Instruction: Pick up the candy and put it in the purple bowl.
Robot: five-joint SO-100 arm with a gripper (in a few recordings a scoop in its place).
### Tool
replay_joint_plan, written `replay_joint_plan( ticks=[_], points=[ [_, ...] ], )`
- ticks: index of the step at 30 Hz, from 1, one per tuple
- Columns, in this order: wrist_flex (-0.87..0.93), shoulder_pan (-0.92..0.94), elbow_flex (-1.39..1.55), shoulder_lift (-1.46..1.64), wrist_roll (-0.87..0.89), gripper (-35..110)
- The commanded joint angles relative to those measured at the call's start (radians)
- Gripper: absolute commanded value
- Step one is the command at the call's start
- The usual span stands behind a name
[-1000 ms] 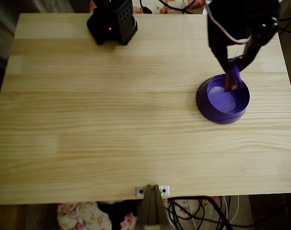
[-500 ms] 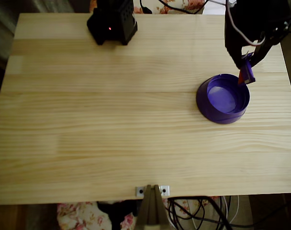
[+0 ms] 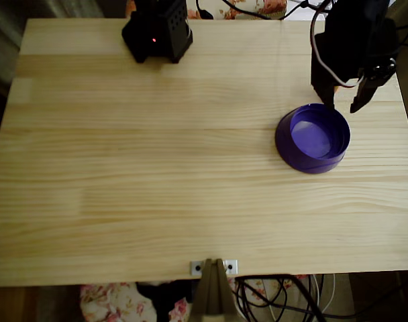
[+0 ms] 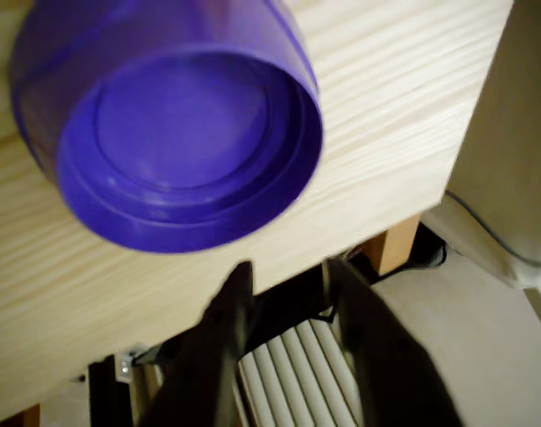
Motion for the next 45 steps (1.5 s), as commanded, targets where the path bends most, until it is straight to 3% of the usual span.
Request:
replay_joint_plan(
  ticks=[1,7,11,16,24,30,33,35,45],
  points=[
    [-0.015,0.014,-0.003,0.058,-0.011,16],
    [-0.021,0.031,0.034,0.084,-0.031,16],
    [0.091,0.0,0.025,0.123,-0.095,17],
    [0.199,-0.08,0.028,0.103,-0.153,44],
    [0.184,-0.187,0.005,0.087,-0.12,33],
    [0.399,-0.201,-0.222,-0.028,-0.156,36],
    [0.551,-0.219,-0.414,-0.158,-0.229,45],
    [0.549,-0.233,-0.446,-0.195,-0.279,48],
    [0.549,-0.342,-0.568,-0.249,-0.184,47]
  ],
)
